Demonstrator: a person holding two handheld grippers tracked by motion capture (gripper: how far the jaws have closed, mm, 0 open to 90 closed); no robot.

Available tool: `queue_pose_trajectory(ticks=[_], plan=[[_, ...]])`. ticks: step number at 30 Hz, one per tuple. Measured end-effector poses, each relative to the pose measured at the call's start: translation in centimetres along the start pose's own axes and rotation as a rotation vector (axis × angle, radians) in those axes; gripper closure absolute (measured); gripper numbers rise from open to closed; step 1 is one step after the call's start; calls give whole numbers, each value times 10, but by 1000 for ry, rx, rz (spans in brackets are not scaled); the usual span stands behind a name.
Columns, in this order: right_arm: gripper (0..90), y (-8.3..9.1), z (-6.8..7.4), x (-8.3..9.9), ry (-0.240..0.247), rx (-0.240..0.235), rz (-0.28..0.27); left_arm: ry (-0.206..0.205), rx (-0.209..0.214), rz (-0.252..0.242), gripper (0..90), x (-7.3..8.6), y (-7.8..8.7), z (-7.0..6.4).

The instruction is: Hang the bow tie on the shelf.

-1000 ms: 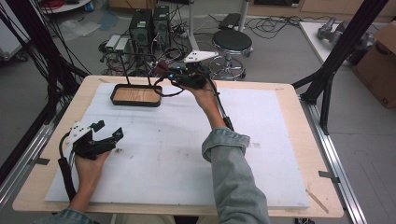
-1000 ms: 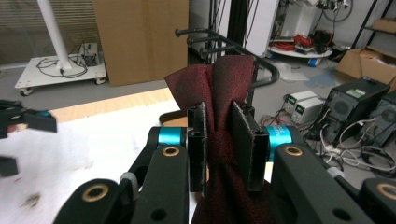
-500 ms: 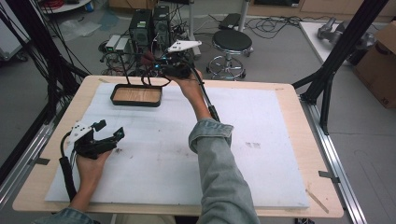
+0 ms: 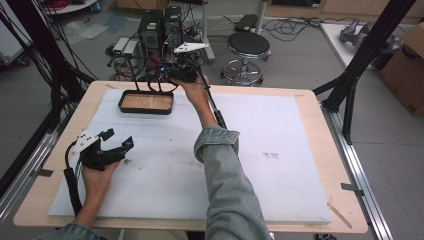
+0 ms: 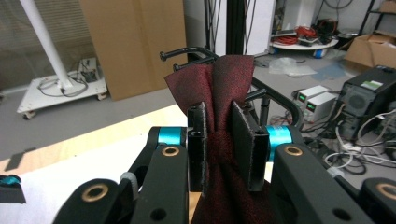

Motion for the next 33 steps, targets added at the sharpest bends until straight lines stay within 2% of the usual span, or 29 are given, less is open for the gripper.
queue_pose_trajectory(ticks=[5, 7, 8, 14, 19, 22, 25, 28, 33], plan=[[761, -3, -4, -1, -25, -17, -49, -2, 3, 1, 166, 0, -1, -1], [762, -4, -5, -1, -33, -16, -51, -2, 4, 2, 166, 0, -1, -1], [762, -7, -6, -1, -39, 1, -44, -3, 4, 2, 166, 0, -1, -1], [761, -14, -8, -5, -47, 13, -58, -4, 7, 3, 166, 0, 0, -1], [761, -18, -11, -9, -45, 41, -59, 2, 11, 0, 167, 0, 0, -1], [760, -15, -16, -8, -55, 82, -56, -2, 10, 2, 166, 0, 1, 0], [759, -11, -19, -8, -63, 91, -59, -1, 10, 2, 166, 0, 1, 0], [758, -1, -26, -5, -77, 127, -59, -5, 12, 2, 166, 1, 1, -1], [748, 5, -31, 2, -93, 130, -74, -5, 13, 2, 166, 1, 0, -2]])
Point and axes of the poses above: each handheld gripper's, and its own axes: y roughly backward along the jaws, x roughly out of its underside, z roughly to its left, the point moved 3 cm from there along -y, roughly forward along the jaws, and after that the axes turned 13 degrees about -x, right-handed, at the moved point
